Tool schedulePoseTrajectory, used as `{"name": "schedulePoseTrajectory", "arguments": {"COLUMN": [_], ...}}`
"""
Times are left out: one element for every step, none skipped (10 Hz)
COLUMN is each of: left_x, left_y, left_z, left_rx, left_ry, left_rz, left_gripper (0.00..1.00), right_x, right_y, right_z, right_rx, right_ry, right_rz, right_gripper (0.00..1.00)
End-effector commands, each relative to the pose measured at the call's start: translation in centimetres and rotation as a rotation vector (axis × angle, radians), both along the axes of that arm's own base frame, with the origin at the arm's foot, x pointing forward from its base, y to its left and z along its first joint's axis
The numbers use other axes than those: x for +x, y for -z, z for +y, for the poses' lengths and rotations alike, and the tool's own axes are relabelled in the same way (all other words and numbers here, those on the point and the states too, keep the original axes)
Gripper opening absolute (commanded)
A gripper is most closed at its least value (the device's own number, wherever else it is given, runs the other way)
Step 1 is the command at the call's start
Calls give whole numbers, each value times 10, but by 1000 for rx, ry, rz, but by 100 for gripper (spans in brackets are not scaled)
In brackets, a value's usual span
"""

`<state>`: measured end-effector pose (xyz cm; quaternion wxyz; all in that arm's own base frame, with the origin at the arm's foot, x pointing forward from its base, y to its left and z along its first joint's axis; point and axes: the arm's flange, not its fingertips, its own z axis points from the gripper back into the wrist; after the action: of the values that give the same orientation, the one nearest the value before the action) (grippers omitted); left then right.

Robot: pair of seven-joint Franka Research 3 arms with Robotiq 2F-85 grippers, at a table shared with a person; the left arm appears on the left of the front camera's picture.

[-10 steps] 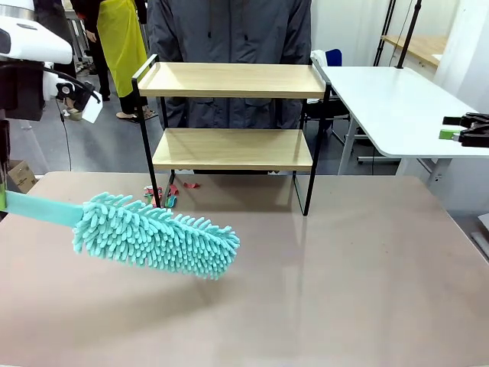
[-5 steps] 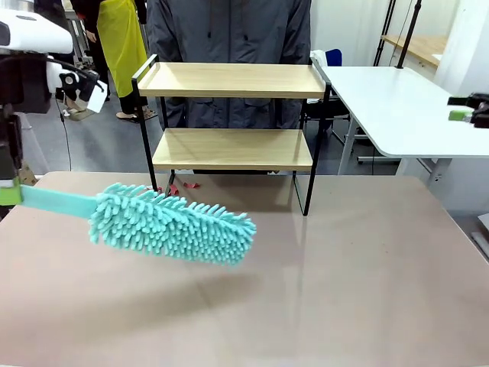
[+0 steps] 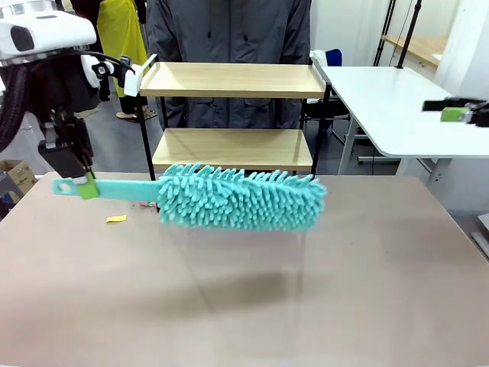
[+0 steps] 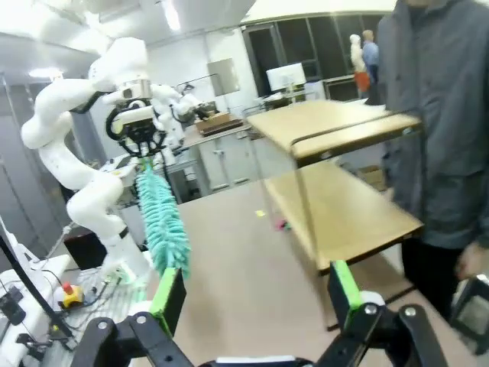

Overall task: Clean the shelf.
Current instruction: Hand the Duster back to the human.

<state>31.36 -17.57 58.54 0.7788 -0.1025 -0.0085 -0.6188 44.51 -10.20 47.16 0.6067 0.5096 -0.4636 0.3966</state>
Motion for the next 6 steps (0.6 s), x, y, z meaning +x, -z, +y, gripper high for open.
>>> {"name": "schedulePoseTrajectory", "arguments": {"left_x": [-1,5,9,14,19,13], "left_y": [19,24,29,30,31,23], "left_z": [3,-2,-6,-9,-11,-10], "left_rx": [-139,-189,-227,-250,-260,-183], "left_ry": [72,95,123,133,107,88], "left_rz": [-58,-108,-123,-129,-129,-125], "left_gripper": [13,13,13,13,13,13], "right_x": [-19,-22,-24,-16,-24,-24], "right_y": [7,13,18,19,26,26], "right_z": [30,42,46,41,41,41], "right_rx": [1,25,25,-22,15,15], "right_ry": [9,8,10,22,-29,-29], "right_rz": [75,81,89,113,66,66], "right_gripper": [100,100,100,100,100,100]}}
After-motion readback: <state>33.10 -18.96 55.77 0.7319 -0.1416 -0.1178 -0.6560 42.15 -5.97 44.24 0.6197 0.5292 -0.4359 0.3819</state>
